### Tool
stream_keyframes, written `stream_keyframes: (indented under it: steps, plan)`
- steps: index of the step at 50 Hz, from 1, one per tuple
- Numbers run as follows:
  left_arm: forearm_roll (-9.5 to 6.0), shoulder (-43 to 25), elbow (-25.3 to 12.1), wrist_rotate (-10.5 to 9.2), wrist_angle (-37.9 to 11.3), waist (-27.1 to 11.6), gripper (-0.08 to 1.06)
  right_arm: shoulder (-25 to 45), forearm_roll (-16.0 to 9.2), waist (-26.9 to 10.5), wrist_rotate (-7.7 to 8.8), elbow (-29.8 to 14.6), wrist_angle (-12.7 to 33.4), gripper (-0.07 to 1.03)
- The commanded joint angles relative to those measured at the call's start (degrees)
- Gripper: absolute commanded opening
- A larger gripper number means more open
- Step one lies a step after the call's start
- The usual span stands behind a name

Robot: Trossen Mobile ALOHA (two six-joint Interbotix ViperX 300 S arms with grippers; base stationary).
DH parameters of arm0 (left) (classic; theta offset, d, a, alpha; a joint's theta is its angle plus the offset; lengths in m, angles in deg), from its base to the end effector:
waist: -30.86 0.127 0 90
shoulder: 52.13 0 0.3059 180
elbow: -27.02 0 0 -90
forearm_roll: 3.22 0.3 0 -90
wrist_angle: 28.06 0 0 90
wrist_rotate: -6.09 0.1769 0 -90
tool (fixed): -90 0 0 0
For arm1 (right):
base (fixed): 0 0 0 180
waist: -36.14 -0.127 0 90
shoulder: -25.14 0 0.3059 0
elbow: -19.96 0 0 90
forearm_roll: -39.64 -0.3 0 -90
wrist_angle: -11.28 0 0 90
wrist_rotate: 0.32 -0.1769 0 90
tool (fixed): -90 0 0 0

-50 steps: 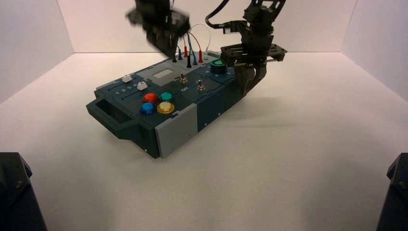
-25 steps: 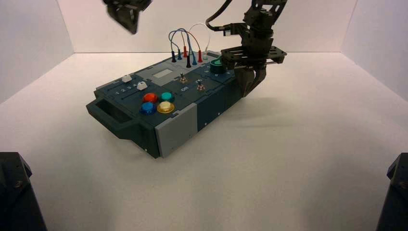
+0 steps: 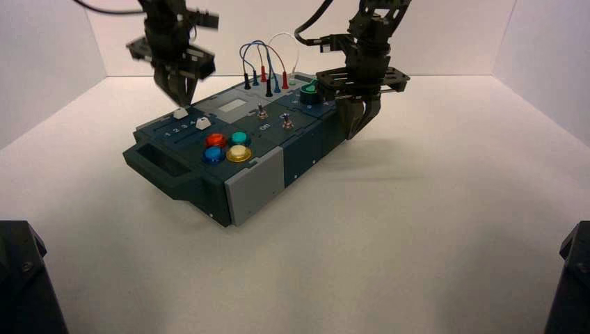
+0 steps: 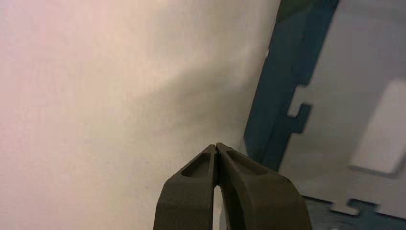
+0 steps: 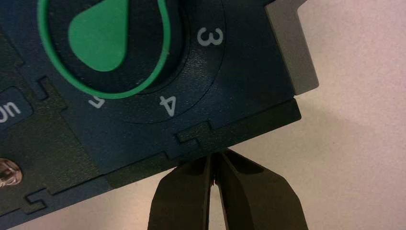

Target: Rotate the box counterclockwise.

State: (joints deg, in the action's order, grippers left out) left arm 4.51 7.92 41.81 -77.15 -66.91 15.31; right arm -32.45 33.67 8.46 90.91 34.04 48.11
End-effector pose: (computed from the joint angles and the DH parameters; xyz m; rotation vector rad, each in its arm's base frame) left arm 0.3761 -0.0892 0.0058 0.4406 1.4169 -0.3136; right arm 0.3416 0.1916 -0.0076 -0.2564 1.4456 0.4000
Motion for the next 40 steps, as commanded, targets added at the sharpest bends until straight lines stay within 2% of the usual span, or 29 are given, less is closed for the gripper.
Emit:
stream_keyframes:
  steps: [1,25,36,40]
  plan:
    - [0.88,-0.26,-0.18,0.09,-0.62,-0.88,-0.03,-0.53,0.00,-0.26,0.09,-1.85,-0.70,-0.02]
    - [0.44,-1.32,0.09,-0.79,-0.70,-9.93,-0.03,0.26,0.35,1.76,0.09,-4.66,-0.53,-0.02]
    - [0.09,-1.05,0.35,-1.05,-1.58,-13.89,-0.03,2.55,1.32,2.11,0.26,-8.44,0.09,-0.02]
    - [0.09,-0.97,0.79,-1.05,-1.76,-15.12,-0.03,3.87,1.32,2.11,0.26,-10.55,1.58,-0.02]
